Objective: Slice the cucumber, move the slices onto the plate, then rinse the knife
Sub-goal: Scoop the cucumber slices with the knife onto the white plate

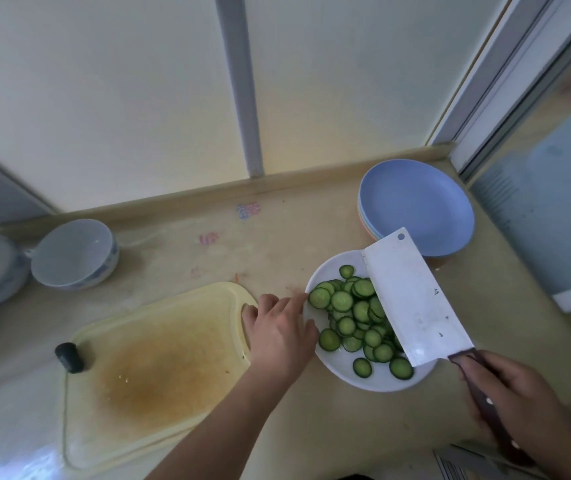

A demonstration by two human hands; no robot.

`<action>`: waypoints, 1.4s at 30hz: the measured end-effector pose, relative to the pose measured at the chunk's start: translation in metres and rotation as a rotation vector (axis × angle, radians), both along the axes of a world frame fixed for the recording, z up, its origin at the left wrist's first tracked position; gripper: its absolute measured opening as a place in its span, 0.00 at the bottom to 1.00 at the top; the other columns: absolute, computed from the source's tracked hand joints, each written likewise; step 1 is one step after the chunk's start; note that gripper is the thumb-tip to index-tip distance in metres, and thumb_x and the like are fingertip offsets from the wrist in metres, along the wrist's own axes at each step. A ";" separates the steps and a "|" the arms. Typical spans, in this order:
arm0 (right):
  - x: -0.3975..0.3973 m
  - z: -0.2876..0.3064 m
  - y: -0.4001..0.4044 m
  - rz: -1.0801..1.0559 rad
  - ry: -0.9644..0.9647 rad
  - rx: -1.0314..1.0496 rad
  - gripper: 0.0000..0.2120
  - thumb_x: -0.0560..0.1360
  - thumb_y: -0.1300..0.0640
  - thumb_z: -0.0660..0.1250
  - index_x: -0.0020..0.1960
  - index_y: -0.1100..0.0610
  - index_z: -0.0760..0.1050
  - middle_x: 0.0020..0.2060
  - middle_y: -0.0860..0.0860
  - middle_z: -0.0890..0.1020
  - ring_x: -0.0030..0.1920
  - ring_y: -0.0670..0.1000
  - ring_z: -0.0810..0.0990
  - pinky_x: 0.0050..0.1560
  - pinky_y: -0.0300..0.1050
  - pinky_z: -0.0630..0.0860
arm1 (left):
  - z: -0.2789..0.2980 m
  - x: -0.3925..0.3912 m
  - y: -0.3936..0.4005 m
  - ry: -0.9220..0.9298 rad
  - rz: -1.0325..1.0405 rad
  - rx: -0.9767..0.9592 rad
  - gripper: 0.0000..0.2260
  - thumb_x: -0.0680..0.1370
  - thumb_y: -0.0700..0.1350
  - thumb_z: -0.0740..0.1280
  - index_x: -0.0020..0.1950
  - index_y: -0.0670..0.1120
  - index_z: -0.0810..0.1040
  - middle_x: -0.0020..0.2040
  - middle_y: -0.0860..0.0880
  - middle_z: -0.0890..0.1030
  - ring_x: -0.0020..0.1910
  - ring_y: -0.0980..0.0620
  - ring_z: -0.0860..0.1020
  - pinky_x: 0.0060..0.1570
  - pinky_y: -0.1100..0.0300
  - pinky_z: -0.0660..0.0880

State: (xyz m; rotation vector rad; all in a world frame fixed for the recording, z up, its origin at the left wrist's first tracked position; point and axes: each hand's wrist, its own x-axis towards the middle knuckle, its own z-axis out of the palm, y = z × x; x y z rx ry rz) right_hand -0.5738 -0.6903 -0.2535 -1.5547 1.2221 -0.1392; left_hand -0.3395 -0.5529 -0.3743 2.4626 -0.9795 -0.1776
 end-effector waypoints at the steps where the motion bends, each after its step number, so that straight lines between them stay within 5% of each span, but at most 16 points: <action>1: -0.001 -0.002 0.000 0.013 -0.002 0.006 0.15 0.79 0.57 0.64 0.37 0.66 0.73 0.23 0.66 0.70 0.20 0.53 0.68 0.21 0.37 0.62 | 0.002 0.000 -0.001 0.024 0.011 -0.001 0.16 0.69 0.49 0.67 0.55 0.54 0.82 0.41 0.59 0.83 0.48 0.47 0.75 0.46 0.54 0.53; 16: 0.004 -0.006 0.003 0.118 0.024 0.022 0.08 0.77 0.64 0.66 0.43 0.71 0.74 0.23 0.65 0.72 0.18 0.54 0.68 0.21 0.37 0.65 | 0.017 0.012 0.001 0.259 0.114 -0.021 0.21 0.74 0.43 0.66 0.67 0.55 0.78 0.51 0.56 0.82 0.58 0.47 0.69 0.54 0.53 0.57; 20: 0.017 -0.008 0.007 0.196 0.038 -0.012 0.07 0.76 0.65 0.68 0.42 0.69 0.75 0.22 0.66 0.73 0.18 0.52 0.68 0.21 0.35 0.64 | 0.018 0.020 0.011 0.143 0.014 -0.017 0.17 0.76 0.43 0.67 0.64 0.51 0.80 0.49 0.52 0.84 0.55 0.43 0.71 0.49 0.53 0.56; 23: 0.031 -0.007 0.010 0.232 0.041 0.007 0.02 0.73 0.66 0.71 0.42 0.61 0.79 0.21 0.63 0.73 0.19 0.52 0.69 0.23 0.38 0.66 | 0.022 0.030 0.023 0.109 -0.021 0.013 0.18 0.78 0.48 0.68 0.68 0.50 0.78 0.58 0.51 0.83 0.60 0.43 0.73 0.54 0.50 0.65; 27: 0.061 -0.001 0.011 0.389 0.096 0.026 0.11 0.69 0.65 0.75 0.40 0.49 0.81 0.21 0.63 0.75 0.20 0.53 0.71 0.24 0.39 0.68 | 0.035 0.051 0.062 -0.207 -0.163 -0.136 0.20 0.74 0.48 0.70 0.67 0.50 0.77 0.64 0.52 0.78 0.62 0.44 0.73 0.57 0.48 0.70; 29: 0.088 0.005 0.014 0.504 0.114 0.025 0.07 0.69 0.62 0.76 0.41 0.53 0.80 0.21 0.60 0.76 0.19 0.54 0.71 0.23 0.41 0.69 | 0.050 0.070 0.083 -0.293 -0.211 -0.154 0.17 0.76 0.48 0.68 0.65 0.51 0.78 0.66 0.52 0.77 0.63 0.44 0.72 0.58 0.49 0.67; 32: 0.137 0.005 0.023 0.670 0.149 0.034 0.12 0.73 0.56 0.72 0.45 0.64 0.75 0.24 0.56 0.78 0.20 0.54 0.72 0.22 0.42 0.68 | 0.058 0.110 0.118 -0.279 -0.005 -0.131 0.15 0.77 0.48 0.66 0.63 0.51 0.80 0.66 0.52 0.78 0.64 0.44 0.72 0.59 0.48 0.66; 37: 0.205 -0.018 0.071 0.846 0.107 0.034 0.11 0.79 0.51 0.65 0.44 0.58 0.72 0.25 0.51 0.78 0.23 0.52 0.73 0.23 0.42 0.69 | 0.045 0.158 0.194 -0.199 0.347 0.041 0.17 0.71 0.42 0.76 0.60 0.46 0.82 0.61 0.45 0.81 0.59 0.36 0.76 0.55 0.43 0.73; 42: 0.230 -0.052 0.109 0.825 0.126 0.019 0.13 0.80 0.51 0.63 0.40 0.56 0.71 0.22 0.45 0.73 0.21 0.47 0.67 0.24 0.38 0.65 | 0.025 0.157 0.244 -0.178 0.450 0.046 0.17 0.73 0.45 0.72 0.61 0.47 0.81 0.64 0.46 0.79 0.61 0.38 0.75 0.57 0.42 0.72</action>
